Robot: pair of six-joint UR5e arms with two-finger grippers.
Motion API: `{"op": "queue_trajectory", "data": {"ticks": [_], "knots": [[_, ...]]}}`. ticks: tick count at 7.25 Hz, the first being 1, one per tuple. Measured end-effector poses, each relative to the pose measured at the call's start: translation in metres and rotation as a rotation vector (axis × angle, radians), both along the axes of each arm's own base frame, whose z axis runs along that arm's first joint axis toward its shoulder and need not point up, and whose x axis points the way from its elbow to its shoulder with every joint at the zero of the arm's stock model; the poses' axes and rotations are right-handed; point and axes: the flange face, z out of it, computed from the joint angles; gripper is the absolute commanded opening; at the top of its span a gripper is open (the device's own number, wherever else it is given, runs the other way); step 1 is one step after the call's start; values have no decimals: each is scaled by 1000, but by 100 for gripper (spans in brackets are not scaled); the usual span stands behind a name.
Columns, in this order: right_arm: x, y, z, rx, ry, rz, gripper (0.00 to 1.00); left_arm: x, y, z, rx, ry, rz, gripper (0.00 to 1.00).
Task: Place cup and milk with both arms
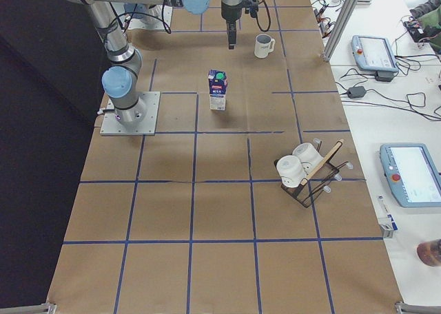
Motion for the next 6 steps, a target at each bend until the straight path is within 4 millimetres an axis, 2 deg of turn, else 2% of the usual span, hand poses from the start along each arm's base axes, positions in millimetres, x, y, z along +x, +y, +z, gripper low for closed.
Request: {"op": "queue_trajectory", "data": {"ticks": [2, 3, 5, 6], "knots": [[-6, -2, 2, -4, 0, -11, 100, 32, 81, 73, 32, -41, -64, 99], [-17, -5, 2, -5, -1, -35, 100, 47, 119, 101, 43, -46, -77, 99], [-54, -10, 2, -3, 1, -74, 100, 62, 161, 138, 1, -40, -186, 100], [-65, -10, 1, 1, 3, -71, 100, 64, 176, 148, -25, -39, -236, 100]]}}
